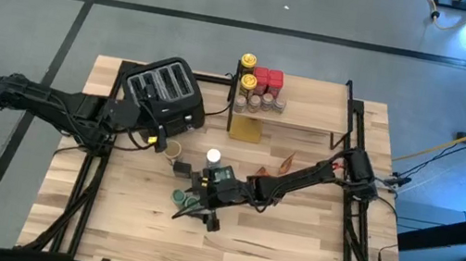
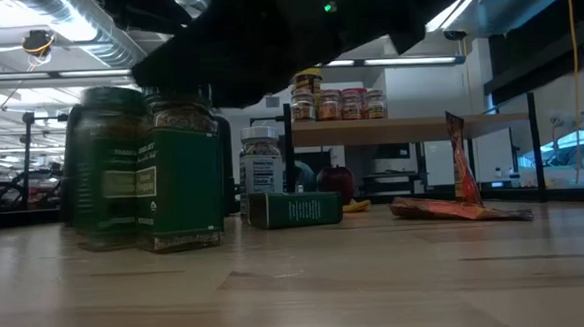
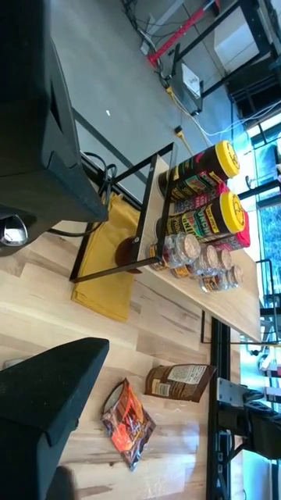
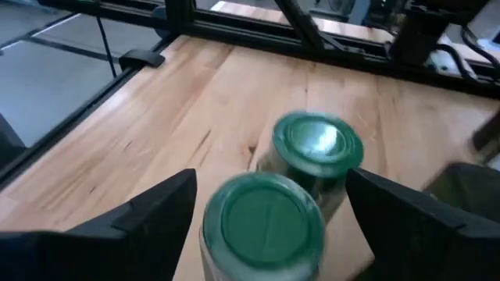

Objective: Shelf spices
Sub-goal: Put the green seasoning bottle on the shelf

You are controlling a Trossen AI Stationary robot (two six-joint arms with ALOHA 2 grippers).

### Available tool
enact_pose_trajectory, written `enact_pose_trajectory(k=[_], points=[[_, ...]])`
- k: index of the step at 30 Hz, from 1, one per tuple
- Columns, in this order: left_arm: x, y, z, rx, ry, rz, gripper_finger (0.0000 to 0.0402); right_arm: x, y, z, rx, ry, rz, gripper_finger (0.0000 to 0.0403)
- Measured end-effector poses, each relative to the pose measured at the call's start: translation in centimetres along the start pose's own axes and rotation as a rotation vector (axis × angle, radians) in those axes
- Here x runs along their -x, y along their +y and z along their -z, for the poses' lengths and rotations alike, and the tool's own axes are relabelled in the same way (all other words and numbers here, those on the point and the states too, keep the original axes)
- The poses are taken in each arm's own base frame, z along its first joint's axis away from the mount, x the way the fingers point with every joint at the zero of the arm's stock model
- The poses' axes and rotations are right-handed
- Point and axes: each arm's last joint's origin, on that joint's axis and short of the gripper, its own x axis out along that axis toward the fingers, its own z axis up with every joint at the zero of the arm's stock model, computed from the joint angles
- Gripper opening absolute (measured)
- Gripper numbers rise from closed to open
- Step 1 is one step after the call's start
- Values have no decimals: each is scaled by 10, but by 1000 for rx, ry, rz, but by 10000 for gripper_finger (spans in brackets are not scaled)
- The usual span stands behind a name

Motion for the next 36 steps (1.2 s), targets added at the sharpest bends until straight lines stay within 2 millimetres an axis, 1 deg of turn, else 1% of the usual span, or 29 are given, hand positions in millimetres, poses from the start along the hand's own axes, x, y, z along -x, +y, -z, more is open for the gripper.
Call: enact_pose_trajectory(k=[3, 7, 10, 14, 21, 25, 28, 31, 33, 36], points=[[0, 0, 0, 1, 0, 0, 249, -7, 0, 3, 9, 11, -13, 338], [0, 0, 0, 2, 0, -1, 249, -8, -3, 2, 7, 9, -1, 338], [0, 0, 0, 1, 1, -1, 249, -7, -4, 3, 8, 18, 10, 329], [0, 0, 0, 1, 1, -1, 249, -7, -4, 4, 7, 32, 11, 291], [0, 0, 0, 5, 0, -1, 249, -7, -4, 6, 7, 66, 37, 203], [0, 0, 0, 5, 0, -1, 249, -6, -4, 5, 8, 67, 41, 202], [0, 0, 0, 5, 0, -1, 249, -1, -4, 1, 14, 83, 40, 202], [0, 0, 0, 5, 1, -1, 249, 8, -5, -5, 16, 132, 38, 202], [0, 0, 0, 6, 0, -1, 249, 18, -5, -12, 17, 165, 38, 202], [0, 0, 0, 8, 1, -1, 249, 38, -7, -28, 22, 205, 72, 202]])
